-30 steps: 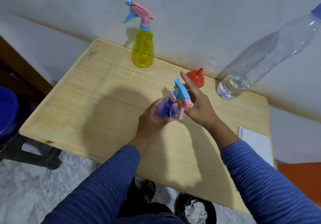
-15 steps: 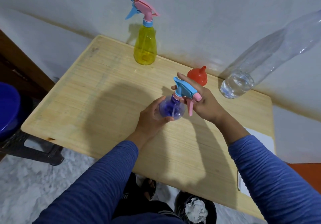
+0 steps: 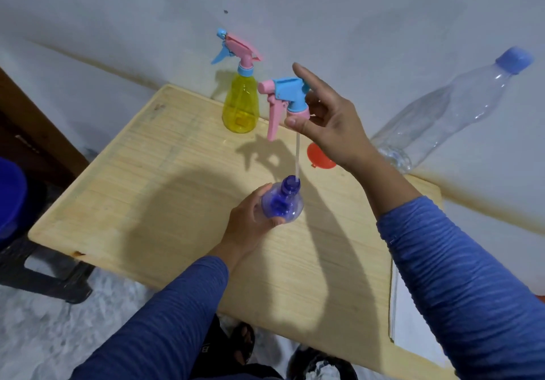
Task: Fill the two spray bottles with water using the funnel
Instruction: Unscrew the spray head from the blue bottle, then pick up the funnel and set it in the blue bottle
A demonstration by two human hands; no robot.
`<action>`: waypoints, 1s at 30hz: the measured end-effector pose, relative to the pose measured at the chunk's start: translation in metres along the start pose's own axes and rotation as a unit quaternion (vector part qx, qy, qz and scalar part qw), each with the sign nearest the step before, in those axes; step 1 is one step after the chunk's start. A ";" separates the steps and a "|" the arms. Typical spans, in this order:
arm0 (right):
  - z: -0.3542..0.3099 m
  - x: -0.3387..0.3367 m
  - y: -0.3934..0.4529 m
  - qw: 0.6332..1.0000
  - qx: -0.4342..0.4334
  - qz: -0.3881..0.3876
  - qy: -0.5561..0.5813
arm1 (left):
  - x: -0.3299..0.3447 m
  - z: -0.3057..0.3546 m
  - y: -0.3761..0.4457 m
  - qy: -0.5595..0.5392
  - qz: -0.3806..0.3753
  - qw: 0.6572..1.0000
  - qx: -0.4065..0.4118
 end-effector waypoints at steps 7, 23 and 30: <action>0.023 -0.018 0.041 0.987 0.015 -0.041 -0.153 | -0.001 0.005 -0.003 0.000 0.008 1.000 0.010; 0.176 0.020 -0.116 0.941 0.255 -0.087 -0.205 | -0.002 0.009 -0.003 -0.006 0.012 1.000 0.011; 0.177 -0.036 -0.129 0.908 0.292 0.179 -0.240 | -0.003 0.006 -0.001 0.013 0.025 1.000 0.009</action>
Point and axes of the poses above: each hand's wrist, its own y-axis towards the middle knuckle, its own x-axis out of the palm, z = x × y, the point moved 10 cm from there along y, towards the middle knuckle, and after that the axes turned 15 degrees about -x, right-handed, at the moved point
